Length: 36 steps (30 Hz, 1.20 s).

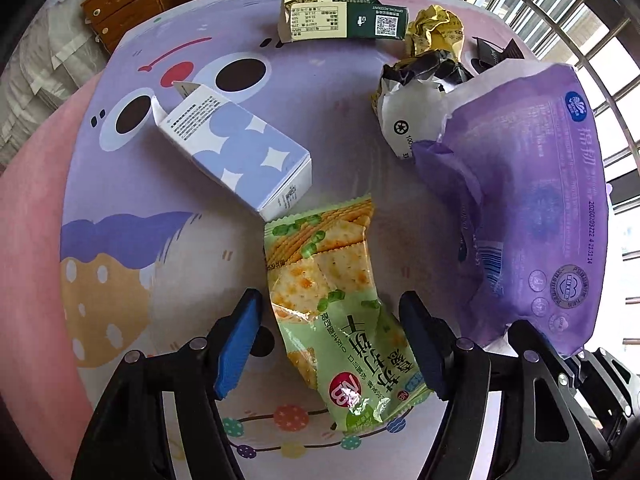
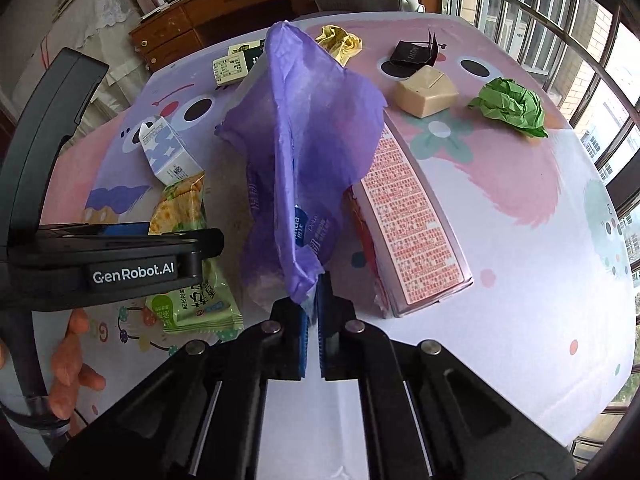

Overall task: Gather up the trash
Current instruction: 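Grasp the purple wrapper with the right gripper while the left gripper grasps the green cracker pack, then carry the purple wrapper and green cracker pack toward the trash bin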

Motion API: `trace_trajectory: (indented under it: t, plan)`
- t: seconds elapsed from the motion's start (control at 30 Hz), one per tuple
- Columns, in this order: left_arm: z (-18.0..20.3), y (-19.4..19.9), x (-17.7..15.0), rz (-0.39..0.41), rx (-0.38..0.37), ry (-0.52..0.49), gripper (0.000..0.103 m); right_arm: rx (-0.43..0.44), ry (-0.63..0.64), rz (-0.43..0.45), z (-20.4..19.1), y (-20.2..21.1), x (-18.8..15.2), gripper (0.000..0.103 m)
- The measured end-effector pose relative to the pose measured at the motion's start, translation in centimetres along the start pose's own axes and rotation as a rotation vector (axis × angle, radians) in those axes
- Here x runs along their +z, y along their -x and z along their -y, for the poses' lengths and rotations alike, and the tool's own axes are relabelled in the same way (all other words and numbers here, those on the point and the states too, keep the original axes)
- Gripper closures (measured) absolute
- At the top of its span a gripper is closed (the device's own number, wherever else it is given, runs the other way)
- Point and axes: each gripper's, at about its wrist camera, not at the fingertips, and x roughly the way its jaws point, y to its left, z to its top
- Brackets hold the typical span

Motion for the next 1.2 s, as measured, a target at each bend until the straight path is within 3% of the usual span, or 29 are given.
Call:
trace_trajectory:
  t: [0.1,0.17,0.23,0.47,0.7,0.73,0.93,1.2]
  plan:
    - [0.8,0.1,0.0,0.019,-0.01,-0.053,0.055,0.0,0.0,0.003,0.0,0.1,0.0,0.101]
    - [1.0,0.5,-0.1,0.03,-0.045,-0.056,0.08,0.005,0.001,0.004,0.0,0.1,0.0,0.101]
    - [0.8,0.9,-0.4,0.031,-0.057,-0.057,0.086,0.01,0.01,0.005,-0.1,0.3,-0.1,0.102]
    - [0.7,5.0,-2.9,0.136,-0.061,-0.035,0.088,0.052,0.064,0.033,-0.7,2.6,-0.2,0.102]
    - [2.0,10.1,-6.0,0.229,-0.021,0.005,0.088,0.121,0.143,0.099,-0.7,7.7,-1.2,0.102]
    - [1.6,12.0,-8.4,0.248,-0.014,0.011,0.088,0.134,0.156,0.107,-0.6,8.7,-1.6,0.102]
    - [5.0,16.9,-14.5,0.33,0.014,0.071,0.088,0.188,0.266,0.151,1.2,14.3,-5.0,0.102]
    - [13.6,20.5,-24.3,0.374,0.039,0.14,0.088,0.249,0.321,0.188,8.4,21.6,-11.7,0.102]
